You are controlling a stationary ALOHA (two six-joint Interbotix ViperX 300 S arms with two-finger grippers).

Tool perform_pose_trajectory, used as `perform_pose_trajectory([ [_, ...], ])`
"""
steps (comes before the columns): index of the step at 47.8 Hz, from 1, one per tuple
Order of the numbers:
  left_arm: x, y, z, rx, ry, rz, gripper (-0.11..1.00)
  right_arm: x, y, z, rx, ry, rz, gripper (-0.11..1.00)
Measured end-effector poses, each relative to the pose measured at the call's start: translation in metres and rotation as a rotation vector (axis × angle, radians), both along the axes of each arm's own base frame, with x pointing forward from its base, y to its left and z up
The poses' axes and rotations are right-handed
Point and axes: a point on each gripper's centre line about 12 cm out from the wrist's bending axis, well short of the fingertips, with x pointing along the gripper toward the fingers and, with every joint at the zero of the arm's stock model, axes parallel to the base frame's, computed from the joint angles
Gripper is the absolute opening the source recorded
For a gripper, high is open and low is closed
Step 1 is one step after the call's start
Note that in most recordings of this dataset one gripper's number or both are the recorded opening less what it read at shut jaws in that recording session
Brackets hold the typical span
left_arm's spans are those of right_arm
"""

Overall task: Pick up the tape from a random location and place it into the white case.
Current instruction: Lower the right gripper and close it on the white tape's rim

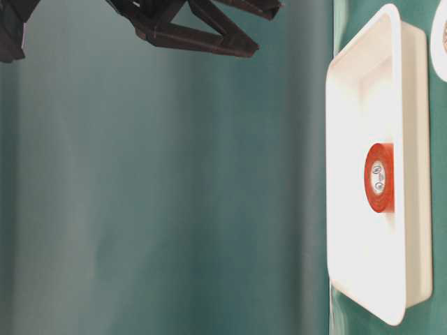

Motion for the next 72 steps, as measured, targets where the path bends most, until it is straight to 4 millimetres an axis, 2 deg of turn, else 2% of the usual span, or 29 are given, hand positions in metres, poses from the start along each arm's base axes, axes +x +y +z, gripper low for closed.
perform_pose_trajectory([
  [41,0.0,0.0,0.0,0.0,0.0,0.0,0.99,0.0,0.0,-0.003,0.003,0.006,-0.008,0.92],
  [54,0.0,0.0,0.0,0.001,0.0,0.0,0.99,0.003,0.0,-0.038,0.013,0.088,-0.025,0.92],
  [72,0.0,0.0,0.0,0.001,0.0,0.0,0.99,0.016,0.002,-0.105,0.018,0.179,-0.025,0.92],
])
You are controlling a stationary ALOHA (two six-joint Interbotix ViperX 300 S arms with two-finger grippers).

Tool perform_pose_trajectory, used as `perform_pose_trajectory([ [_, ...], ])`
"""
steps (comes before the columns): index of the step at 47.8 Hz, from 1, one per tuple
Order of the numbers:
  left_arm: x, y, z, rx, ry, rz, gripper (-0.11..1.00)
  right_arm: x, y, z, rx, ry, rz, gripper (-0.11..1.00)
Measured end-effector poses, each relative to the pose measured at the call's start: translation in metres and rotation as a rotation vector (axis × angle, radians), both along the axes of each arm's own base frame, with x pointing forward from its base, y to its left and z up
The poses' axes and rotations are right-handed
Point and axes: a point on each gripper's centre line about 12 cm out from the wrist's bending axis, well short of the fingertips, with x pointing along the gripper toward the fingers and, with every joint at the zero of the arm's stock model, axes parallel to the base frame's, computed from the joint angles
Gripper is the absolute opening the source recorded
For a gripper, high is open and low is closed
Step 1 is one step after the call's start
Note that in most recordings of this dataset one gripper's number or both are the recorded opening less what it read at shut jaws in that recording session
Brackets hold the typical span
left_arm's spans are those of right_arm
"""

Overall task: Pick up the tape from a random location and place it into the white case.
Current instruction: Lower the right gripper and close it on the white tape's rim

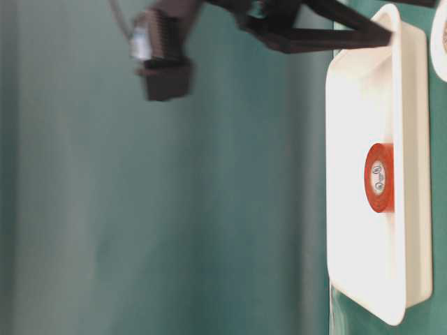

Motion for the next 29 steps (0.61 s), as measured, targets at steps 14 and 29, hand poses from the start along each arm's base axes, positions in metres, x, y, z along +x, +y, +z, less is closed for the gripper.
perform_pose_trajectory([
  [14,0.0,0.0,0.0,-0.001,0.0,0.002,0.99,0.008,0.001,-0.03,0.007,0.014,-0.003,0.92],
  [29,0.0,0.0,0.0,-0.001,0.0,0.002,0.99,0.008,-0.002,-0.047,0.01,0.036,-0.015,0.92],
])
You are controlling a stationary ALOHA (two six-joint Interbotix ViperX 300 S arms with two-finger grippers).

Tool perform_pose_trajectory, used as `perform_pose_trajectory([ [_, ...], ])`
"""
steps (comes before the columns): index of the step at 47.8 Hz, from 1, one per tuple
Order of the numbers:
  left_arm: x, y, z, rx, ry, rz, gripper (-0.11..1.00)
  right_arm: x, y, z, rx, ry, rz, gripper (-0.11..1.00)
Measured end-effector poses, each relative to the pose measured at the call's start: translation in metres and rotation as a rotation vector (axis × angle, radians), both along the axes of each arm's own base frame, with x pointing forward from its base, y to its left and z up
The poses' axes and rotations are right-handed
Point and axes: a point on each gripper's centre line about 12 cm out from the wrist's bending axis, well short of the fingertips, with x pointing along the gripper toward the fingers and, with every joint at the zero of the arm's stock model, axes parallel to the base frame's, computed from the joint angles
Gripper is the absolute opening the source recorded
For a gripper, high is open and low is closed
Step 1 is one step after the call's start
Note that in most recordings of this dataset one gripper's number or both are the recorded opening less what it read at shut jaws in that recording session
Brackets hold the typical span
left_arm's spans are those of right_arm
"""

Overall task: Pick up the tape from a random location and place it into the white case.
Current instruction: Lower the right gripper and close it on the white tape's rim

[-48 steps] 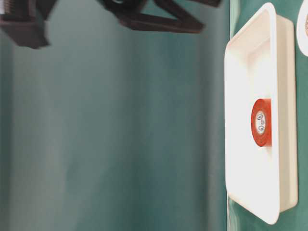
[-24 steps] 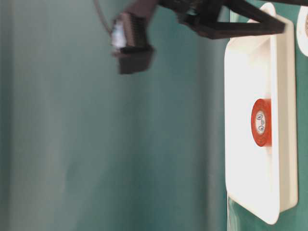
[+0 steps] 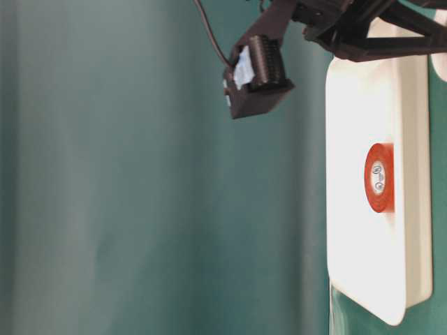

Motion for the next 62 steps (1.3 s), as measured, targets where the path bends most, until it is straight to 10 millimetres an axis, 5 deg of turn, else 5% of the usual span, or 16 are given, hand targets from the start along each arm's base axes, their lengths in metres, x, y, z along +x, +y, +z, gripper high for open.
perform_pose_trajectory([
  [17,0.0002,0.0003,-0.0003,0.0,0.002,0.002,0.99,0.0003,0.0003,-0.004,0.008,-0.014,-0.011,0.88],
  [29,0.0004,0.0004,-0.0007,0.0,0.003,0.002,0.99,0.002,-0.0037,-0.004,0.009,-0.031,-0.022,0.36],
  [62,0.0004,0.0004,-0.0007,0.0,0.003,0.002,0.99,-0.0004,-0.0048,-0.0021,0.002,0.012,-0.02,0.33],
])
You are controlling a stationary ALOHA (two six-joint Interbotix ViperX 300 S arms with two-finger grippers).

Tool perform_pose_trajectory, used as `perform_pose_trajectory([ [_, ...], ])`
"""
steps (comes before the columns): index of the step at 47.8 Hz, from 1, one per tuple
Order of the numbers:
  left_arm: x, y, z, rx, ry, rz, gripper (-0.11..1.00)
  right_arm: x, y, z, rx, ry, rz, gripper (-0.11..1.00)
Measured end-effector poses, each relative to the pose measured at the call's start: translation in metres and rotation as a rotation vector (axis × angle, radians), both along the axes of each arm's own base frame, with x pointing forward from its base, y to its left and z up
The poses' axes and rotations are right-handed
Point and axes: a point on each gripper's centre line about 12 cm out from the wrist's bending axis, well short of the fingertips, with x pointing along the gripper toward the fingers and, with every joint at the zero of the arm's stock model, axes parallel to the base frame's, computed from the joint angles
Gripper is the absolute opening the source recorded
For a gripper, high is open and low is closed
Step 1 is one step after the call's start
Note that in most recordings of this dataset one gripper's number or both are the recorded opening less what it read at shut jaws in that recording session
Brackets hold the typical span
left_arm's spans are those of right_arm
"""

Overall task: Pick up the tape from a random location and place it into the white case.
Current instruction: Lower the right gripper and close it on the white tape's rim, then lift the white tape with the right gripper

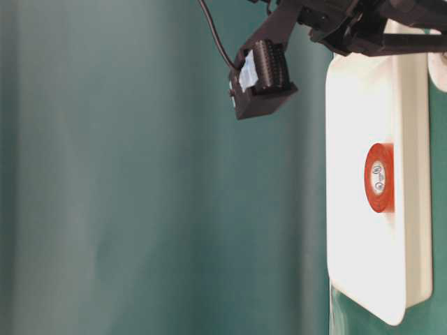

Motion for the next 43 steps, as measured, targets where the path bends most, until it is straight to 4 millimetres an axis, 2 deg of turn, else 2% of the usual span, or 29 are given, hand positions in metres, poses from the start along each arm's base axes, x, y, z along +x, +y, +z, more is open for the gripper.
perform_pose_trajectory([
  [6,0.0,0.0,0.0,0.0,0.0,0.0,0.99,-0.001,-0.001,0.009,-0.002,0.007,-0.005,0.33],
  [43,0.0,0.0,0.001,0.0,-0.003,0.0,0.99,-0.015,-0.002,0.112,-0.015,-0.013,-0.022,0.33],
])
